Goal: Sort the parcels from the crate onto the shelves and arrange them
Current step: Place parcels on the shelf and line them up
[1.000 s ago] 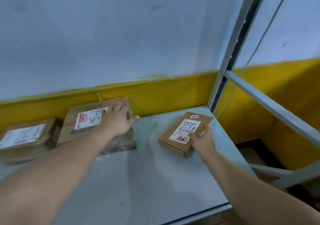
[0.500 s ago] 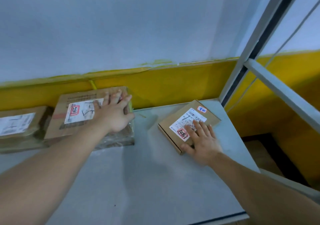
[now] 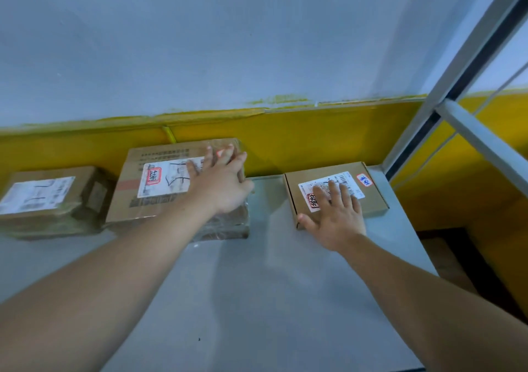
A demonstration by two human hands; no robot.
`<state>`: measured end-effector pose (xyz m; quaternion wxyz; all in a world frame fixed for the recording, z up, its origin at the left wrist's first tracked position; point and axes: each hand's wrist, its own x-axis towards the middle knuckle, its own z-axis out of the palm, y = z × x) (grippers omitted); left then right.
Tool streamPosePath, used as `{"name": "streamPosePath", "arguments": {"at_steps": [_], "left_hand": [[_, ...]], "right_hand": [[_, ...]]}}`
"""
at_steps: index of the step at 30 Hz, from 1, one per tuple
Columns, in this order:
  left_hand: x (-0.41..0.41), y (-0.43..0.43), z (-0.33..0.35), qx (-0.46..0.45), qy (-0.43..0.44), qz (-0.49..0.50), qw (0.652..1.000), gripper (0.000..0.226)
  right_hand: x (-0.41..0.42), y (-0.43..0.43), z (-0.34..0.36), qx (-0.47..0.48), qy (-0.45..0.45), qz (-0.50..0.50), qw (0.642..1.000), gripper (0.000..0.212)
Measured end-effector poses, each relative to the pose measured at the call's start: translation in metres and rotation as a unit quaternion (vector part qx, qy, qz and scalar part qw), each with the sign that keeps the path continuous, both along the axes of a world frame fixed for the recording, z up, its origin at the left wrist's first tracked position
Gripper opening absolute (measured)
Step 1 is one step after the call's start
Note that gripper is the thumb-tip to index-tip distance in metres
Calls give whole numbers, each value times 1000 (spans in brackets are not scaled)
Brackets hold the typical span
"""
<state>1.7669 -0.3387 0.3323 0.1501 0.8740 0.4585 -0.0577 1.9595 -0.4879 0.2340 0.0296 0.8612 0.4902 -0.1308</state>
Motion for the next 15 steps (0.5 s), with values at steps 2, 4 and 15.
{"name": "streamPosePath", "arguments": {"at_steps": [2,4,15], "left_hand": [[0,-3,-2,2,13,-26,1000,74],[0,-4,-3,2,31,-39,999,78],[22,-8,-6,27,10,-23,999,71]], "right_hand": [[6,-5,-2,-13,-2,46,999,89],[7,-4,-5,-17,-6,47,999,90],[2,18,-7,-7,6,-5,1000,82]]}}
